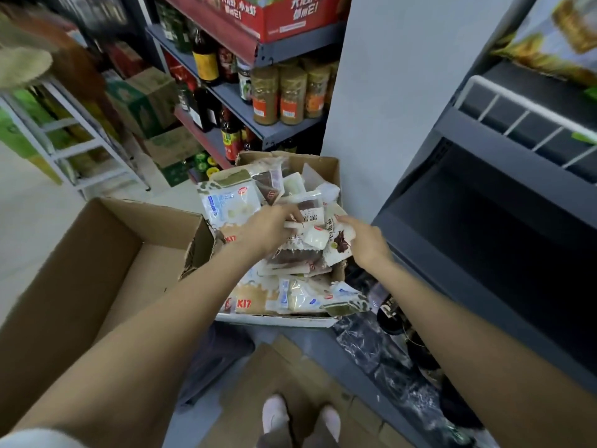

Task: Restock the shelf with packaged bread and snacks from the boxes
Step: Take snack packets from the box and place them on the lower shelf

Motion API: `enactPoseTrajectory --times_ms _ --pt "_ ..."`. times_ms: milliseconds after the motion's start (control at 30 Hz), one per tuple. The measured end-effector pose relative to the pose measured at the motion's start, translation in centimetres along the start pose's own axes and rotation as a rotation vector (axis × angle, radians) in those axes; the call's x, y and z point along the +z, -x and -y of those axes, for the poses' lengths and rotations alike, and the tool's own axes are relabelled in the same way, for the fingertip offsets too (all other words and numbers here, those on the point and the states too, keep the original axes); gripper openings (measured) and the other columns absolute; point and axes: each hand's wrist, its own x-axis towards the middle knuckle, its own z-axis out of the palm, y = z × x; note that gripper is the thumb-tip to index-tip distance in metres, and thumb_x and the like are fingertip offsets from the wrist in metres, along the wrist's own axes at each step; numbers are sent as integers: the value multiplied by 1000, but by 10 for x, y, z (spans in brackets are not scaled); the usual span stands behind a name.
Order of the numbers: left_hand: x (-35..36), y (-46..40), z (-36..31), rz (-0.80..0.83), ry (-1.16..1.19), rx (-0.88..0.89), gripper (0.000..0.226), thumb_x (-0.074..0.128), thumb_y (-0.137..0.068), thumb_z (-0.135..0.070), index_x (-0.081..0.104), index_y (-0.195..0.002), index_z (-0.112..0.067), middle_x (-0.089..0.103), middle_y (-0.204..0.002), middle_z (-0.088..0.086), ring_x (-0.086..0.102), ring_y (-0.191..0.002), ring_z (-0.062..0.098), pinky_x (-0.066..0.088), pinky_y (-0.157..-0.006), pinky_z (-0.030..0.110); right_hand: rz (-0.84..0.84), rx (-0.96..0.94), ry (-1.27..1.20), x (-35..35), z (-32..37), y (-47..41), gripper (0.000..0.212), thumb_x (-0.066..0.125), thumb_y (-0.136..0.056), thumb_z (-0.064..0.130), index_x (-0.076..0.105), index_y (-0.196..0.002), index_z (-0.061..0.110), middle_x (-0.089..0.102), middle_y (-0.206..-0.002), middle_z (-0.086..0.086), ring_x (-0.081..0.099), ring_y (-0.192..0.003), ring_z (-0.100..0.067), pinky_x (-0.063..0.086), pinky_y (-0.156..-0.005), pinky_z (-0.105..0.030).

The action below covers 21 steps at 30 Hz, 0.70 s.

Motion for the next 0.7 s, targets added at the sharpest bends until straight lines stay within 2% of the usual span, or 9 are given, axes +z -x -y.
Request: enactPoseTrajectory --times_ms 67,133,167,233,300,400,500,600,700 --pt "-5 2 -3 -116 142 -69 23 67 -84 -13 63 -106 -16 66 -107 6 60 -98 25 50 -83 39 -54 -30 -60 -3 2 8 72 36 -90 -4 24 -144 43 59 -96 -14 55 -70 -28 49 -63 -38" --pt "-8 4 -7 -184 215 -91 19 67 -84 -13 65 -103 -14 68 -101 7 61 -92 25 50 -81 38 -126 -46 -131 -6 4 15 72 44 -93 0 14 -148 35 61 -84 -11 57 -68 -26 51 -64 -39" --pt "-10 4 -9 -227 240 -85 15 65 -85 -12 67 -100 -13 69 -97 7 62 -91 25 50 -80 38 -167 -37 -175 -8 4 17 65 46 -93 1 20 -148 26 63 -87 -11 58 -72 -26 49 -66 -38" --pt "-15 3 -17 -311 288 -61 13 61 -88 -10 68 -98 -11 70 -93 8 62 -89 25 47 -75 33 -251 -30 -232 -16 3 20 43 48 -93 3 46 -135 12 68 -102 -12 60 -86 -24 41 -68 -27" --pt "-19 0 -28 -365 272 -39 17 57 -91 -11 67 -103 -7 69 -97 10 60 -92 26 39 -72 28 -331 -46 -249 -26 3 24 29 50 -93 6 62 -119 7 69 -110 -10 62 -100 -25 37 -74 -19" --pt "-22 -6 -43 -425 218 3 18 54 -93 -13 65 -105 -7 67 -101 11 58 -96 28 38 -77 31 -429 -54 -300 -45 6 32 25 46 -94 3 67 -108 7 71 -100 -7 60 -86 -19 35 -65 -4" --pt "-25 -10 -62 -488 262 42 15 52 -94 -15 63 -101 -8 64 -99 9 56 -95 26 39 -79 34 -553 -20 -275 -69 5 39 24 43 -96 8 65 -101 15 69 -90 -7 57 -76 -21 40 -65 -28" --pt "-29 -13 -89 -489 330 106 16 53 -94 -18 62 -97 -5 61 -94 10 55 -89 25 38 -75 33 -625 38 -118 -95 -7 47 23 43 -98 16 64 -106 21 69 -103 -5 61 -92 -29 43 -70 -32" --pt "-28 -21 -114 -450 348 128 22 52 -95 -24 63 -98 -5 63 -96 10 57 -91 26 45 -81 42 -627 29 -107 -111 -21 53 22 44 -96 13 64 -101 19 69 -98 -8 63 -89 -32 50 -74 -38"
